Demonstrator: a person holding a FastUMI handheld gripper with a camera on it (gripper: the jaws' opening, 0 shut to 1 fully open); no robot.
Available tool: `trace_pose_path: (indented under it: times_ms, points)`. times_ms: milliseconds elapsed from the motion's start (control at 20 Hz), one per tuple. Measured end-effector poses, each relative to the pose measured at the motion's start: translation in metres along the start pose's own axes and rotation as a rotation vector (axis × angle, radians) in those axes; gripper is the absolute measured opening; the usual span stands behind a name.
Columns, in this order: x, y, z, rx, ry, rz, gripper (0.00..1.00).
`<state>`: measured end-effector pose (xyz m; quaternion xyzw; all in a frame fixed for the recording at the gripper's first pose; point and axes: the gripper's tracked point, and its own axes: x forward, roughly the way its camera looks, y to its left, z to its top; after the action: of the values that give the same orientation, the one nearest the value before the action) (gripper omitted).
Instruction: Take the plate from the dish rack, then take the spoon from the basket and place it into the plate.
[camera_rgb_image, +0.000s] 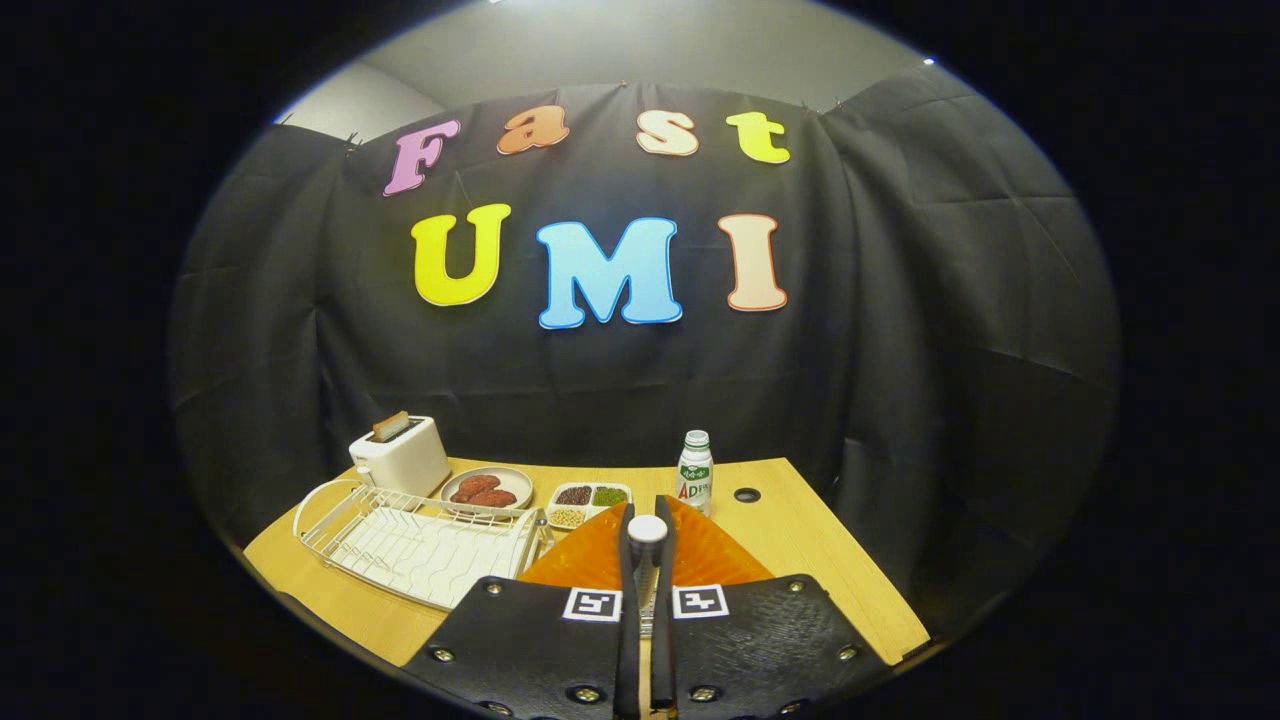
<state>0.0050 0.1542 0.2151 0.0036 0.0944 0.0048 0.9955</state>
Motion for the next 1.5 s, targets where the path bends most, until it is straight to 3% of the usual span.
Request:
trace_pose_path:
  times_ms: [700, 1500]
  points:
    - [-0.033, 0.045, -0.049, 0.000, 0.083, -0.040, 0.05]
    - [-0.002, 0.137, -0.120, 0.001, 0.216, 0.094, 0.05]
